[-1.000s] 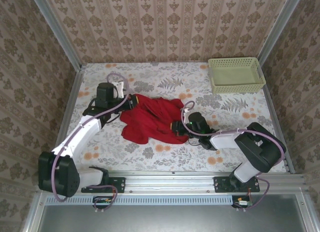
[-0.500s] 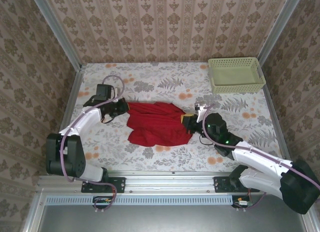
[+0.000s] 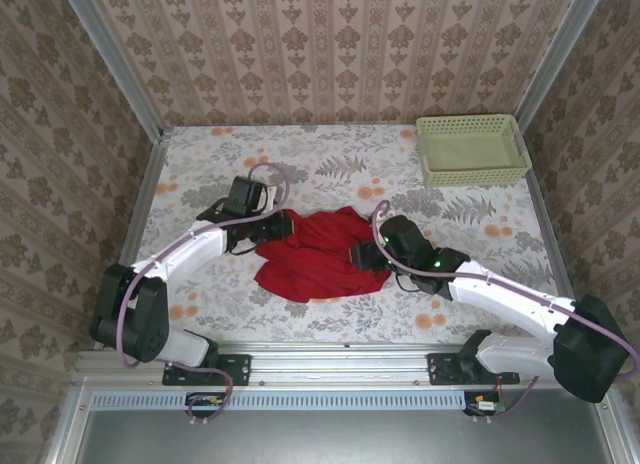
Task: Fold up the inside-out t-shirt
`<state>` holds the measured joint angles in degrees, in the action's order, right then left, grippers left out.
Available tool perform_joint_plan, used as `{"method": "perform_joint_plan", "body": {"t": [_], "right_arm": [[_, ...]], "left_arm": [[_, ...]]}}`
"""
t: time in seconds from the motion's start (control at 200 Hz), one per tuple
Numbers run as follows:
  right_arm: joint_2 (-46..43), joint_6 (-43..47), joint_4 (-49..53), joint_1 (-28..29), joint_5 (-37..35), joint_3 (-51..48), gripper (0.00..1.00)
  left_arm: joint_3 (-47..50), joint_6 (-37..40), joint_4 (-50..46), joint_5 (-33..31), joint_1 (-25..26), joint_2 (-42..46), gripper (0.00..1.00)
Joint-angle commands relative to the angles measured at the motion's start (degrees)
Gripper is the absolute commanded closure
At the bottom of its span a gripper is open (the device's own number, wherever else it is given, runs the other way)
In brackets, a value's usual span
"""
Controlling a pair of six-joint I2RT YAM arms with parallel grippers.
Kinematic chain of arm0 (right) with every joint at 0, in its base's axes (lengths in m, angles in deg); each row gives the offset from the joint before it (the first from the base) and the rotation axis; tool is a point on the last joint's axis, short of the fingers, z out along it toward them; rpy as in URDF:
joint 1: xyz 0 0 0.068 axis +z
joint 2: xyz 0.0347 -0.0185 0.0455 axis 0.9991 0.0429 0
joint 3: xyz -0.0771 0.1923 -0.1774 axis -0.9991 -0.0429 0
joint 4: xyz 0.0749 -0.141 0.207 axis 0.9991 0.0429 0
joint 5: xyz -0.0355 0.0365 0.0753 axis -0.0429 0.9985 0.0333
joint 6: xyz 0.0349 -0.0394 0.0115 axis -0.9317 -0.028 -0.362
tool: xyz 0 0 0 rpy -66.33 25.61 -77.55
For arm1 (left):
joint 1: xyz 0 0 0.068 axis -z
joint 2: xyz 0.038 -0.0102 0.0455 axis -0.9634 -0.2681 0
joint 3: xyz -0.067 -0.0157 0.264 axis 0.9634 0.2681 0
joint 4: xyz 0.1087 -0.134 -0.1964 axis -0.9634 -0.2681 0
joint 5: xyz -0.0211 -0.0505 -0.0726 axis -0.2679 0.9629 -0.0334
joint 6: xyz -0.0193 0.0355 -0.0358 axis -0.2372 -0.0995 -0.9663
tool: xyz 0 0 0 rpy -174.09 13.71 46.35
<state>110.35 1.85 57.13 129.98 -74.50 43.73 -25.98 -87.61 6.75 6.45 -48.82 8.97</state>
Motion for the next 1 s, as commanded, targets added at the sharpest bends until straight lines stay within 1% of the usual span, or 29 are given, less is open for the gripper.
{"method": "perform_joint_plan", "body": {"t": [0.0,0.105,0.175,0.27,0.335,0.365,0.4,0.44,0.475,0.53,0.59,0.635,0.66,0.765,0.84,0.91,0.995], "right_arm": [[5.03,3.41,9.05,1.93,-2.95,5.37,0.30],[11.20,3.09,11.38,3.05,-2.69,11.25,0.27],[17.39,2.99,11.92,3.48,-1.83,14.56,0.26],[23.83,1.95,14.00,3.49,-3.13,19.03,0.33],[26.57,1.60,15.62,3.32,-4.91,21.46,0.45],[27.09,1.67,16.24,3.25,-5.76,22.31,0.53],[26.79,1.90,16.89,3.24,-7.18,23.01,0.66],[25.36,2.28,17.29,3.12,-8.63,23.11,0.79],[23.55,2.52,17.30,3.01,-9.29,22.92,0.89],[19.74,3.14,17.17,2.67,-9.05,22.31,1.00],[14.98,3.73,16.87,2.52,-7.38,21.35,1.00],[12.10,3.99,16.26,2.54,-5.04,20.18,1.00],[8.91,3.76,15.71,2.44,-3.42,19.35,1.00],[2.30,0.64,11.76,2.32,3.52,14.82,1.00],[-0.35,-3.64,5.81,2.26,6.97,9.98,1.00],[-0.50,-8.40,1.28,2.13,6.38,5.61,1.00],[1.11,-13.93,-5.19,2.06,4.71,0.63,1.00]], "left_arm": [[2.49,-1.69,3.85,1.43,0.09,5.35,1.00],[4.87,-2.89,5.86,1.79,0.05,8.42,1.00],[5.97,-3.34,6.80,2.14,0.08,10.00,1.00],[6.52,-3.17,6.55,2.23,0.04,10.98,1.00],[6.36,-2.48,5.78,2.31,0.08,11.63,1.00],[6.14,-2.09,5.22,2.28,-0.01,12.15,1.00],[5.78,-1.43,4.38,2.16,-0.29,12.94,1.00],[5.24,-0.68,3.20,1.82,-0.92,14.00,1.00],[4.85,-0.15,2.46,1.54,-1.67,15.23,1.00],[4.18,0.28,1.77,2.05,-3.38,17.29,1.00],[3.26,0.85,1.35,3.19,-5.51,19.54,1.00],[2.45,1.21,1.31,3.73,-6.87,20.79,1.00],[2.01,1.37,1.39,4.03,-7.62,21.44,1.00],[-0.73,1.84,1.33,3.62,-9.25,20.23,0.99],[-3.57,1.51,1.01,3.00,-9.72,15.31,0.99],[-8.13,2.03,-1.43,3.06,-9.27,7.74,0.98],[-14.94,2.95,-8.51,0.68,-7.80,-2.38,0.90]]}}
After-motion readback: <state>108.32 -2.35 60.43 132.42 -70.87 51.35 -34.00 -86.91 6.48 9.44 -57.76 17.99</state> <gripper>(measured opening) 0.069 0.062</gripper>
